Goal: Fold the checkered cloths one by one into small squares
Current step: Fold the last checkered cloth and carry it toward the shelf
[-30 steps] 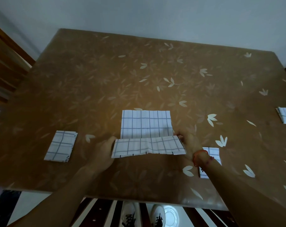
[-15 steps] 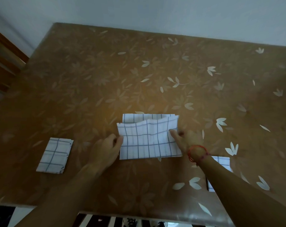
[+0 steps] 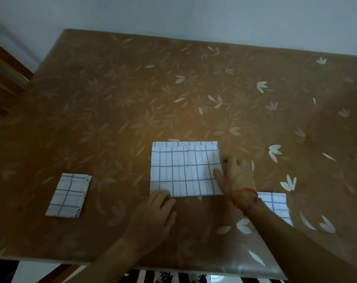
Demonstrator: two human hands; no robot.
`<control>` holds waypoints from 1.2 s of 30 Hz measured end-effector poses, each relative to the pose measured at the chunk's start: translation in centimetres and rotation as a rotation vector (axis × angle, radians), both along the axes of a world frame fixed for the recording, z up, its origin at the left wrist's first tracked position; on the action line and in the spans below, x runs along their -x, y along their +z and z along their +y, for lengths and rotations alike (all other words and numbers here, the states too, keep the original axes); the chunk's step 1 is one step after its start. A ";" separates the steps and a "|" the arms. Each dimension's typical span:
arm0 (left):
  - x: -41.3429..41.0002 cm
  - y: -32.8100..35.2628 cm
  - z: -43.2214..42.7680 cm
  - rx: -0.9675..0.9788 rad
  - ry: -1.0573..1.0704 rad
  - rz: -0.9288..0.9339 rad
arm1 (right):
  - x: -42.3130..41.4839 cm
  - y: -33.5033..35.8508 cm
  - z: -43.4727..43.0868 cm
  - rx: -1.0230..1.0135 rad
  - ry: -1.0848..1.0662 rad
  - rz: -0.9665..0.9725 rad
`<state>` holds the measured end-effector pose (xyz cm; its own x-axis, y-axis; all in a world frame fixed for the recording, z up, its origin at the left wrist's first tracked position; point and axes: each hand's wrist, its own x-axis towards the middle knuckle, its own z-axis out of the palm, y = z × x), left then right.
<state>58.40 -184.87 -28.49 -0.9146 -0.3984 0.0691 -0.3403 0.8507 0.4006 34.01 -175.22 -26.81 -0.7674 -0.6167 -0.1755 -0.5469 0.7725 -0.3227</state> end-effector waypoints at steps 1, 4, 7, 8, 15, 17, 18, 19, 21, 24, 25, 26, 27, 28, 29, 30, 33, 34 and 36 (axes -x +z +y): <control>-0.5 -0.1 0.9 0.025 -0.023 -0.017 | -1.1 0.1 0.5 0.021 0.077 0.068; -1.4 -1.1 2.4 0.128 -0.087 -0.046 | -4.9 -0.4 2.2 0.026 0.354 0.179; -1.2 -1.6 2.4 0.182 -0.096 -0.096 | -7.7 -2.1 3.3 -0.043 0.513 0.246; -1.0 -1.6 2.2 0.189 -0.084 -0.122 | -8.4 -2.5 3.5 -0.074 0.538 0.252; 0.1 -1.2 1.7 0.210 -0.038 -0.206 | -9.3 -3.4 3.2 -0.168 0.542 0.194; 0.4 -1.1 1.6 0.204 -0.030 -0.214 | -9.0 -3.6 3.0 -0.173 0.535 0.188; 0.5 -1.1 1.6 0.199 -0.025 -0.214 | -9.0 -3.7 2.9 -0.174 0.534 0.190; 0.6 -1.1 1.5 0.193 -0.022 -0.213 | -8.9 -3.7 2.8 -0.179 0.533 0.187; 0.8 -1.3 1.4 0.189 -0.023 -0.217 | -8.8 -3.8 2.7 -0.188 0.532 0.184; 0.9 -1.5 1.2 0.181 -0.027 -0.244 | -8.8 -3.9 2.6 -0.194 0.527 0.181; 0.9 -1.7 1.1 0.177 -0.027 -0.248 | -8.7 -3.9 2.6 -0.195 0.523 0.180; 1.0 -1.7 1.1 0.176 -0.025 -0.247 | -8.7 -3.9 2.5 -0.193 0.519 0.182; 1.0 -1.8 1.1 0.171 -0.025 -0.245 | -8.7 -3.9 2.4 -0.190 0.515 0.182; 1.0 -1.7 1.2 0.167 -0.027 -0.240 | -8.7 -4.0 2.4 -0.187 0.512 0.179; 1.0 -1.6 1.3 0.167 -0.028 -0.231 | -8.8 -4.1 2.3 -0.185 0.511 0.175; 1.0 -1.5 1.4 0.171 -0.028 -0.218 | -8.8 -4.1 2.3 -0.186 0.511 0.172; 0.7 -1.8 1.8 0.148 -0.031 -0.211 | -8.9 -4.3 2.3 -0.191 0.506 0.167; 0.5 -1.9 1.8 0.144 -0.033 -0.219 | -9.0 -4.4 2.3 -0.190 0.505 0.168; 0.3 -2.2 1.6 0.144 -0.038 -0.233 | -9.1 -4.2 2.3 -0.180 0.497 0.176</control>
<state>58.11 -183.24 -30.73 -0.9264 -0.3652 -0.0916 -0.3762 0.9070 0.1890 43.09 -172.95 -30.98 -0.4192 -0.8839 -0.2074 -0.8932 0.4425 -0.0804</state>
